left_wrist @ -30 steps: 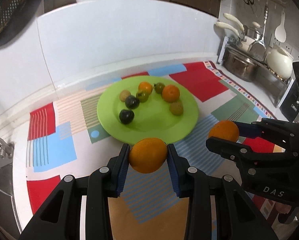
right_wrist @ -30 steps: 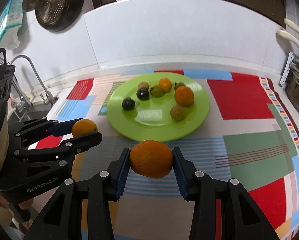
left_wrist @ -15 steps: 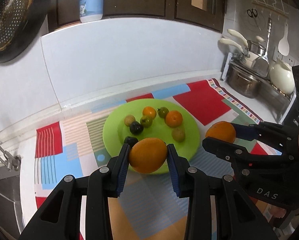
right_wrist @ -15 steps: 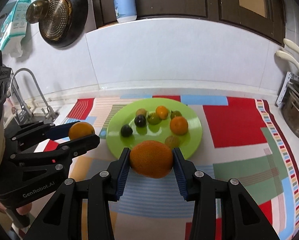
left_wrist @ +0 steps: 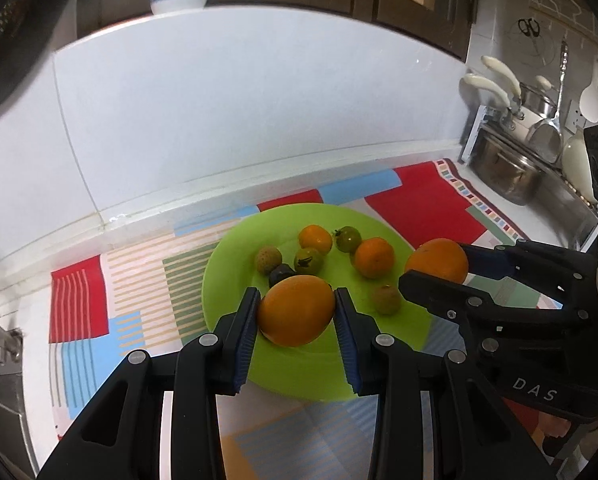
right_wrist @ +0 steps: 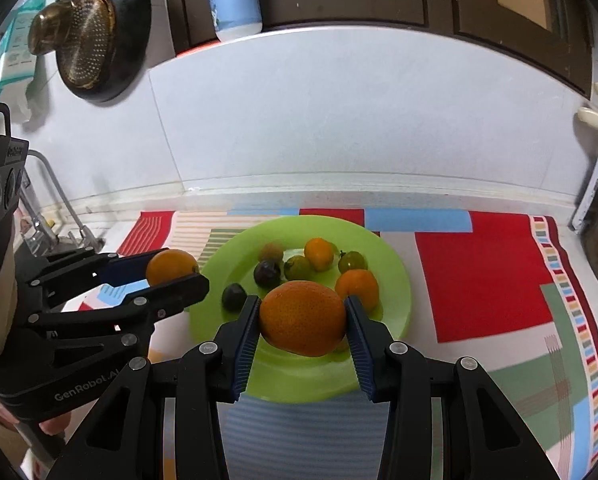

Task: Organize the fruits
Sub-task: 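Carry both oranges over the green plate with both tools, then open both tools to drop the oranges onto the plate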

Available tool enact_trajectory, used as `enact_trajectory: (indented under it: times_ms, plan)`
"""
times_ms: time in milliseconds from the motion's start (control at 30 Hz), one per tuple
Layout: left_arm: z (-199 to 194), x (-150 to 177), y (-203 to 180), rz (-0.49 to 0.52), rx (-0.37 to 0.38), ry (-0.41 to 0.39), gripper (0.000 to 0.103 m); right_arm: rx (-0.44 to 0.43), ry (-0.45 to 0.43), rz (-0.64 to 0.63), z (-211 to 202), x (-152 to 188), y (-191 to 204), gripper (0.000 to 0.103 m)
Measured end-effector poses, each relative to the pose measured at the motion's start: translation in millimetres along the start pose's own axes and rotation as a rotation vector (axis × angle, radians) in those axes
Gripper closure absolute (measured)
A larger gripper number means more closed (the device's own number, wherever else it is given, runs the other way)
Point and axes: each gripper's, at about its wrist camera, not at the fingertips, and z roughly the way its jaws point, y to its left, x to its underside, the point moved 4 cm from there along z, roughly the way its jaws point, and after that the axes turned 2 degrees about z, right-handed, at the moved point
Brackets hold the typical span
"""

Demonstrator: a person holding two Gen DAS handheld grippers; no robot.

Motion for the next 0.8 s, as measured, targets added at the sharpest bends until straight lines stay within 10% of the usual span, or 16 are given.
enact_trajectory:
  times_ms: [800]
  plan:
    - [5.8, 3.9, 9.5, -0.036, -0.06, -0.001, 0.046, 0.02, 0.025, 0.038, 29.8, -2.0, -19.7, 0.051]
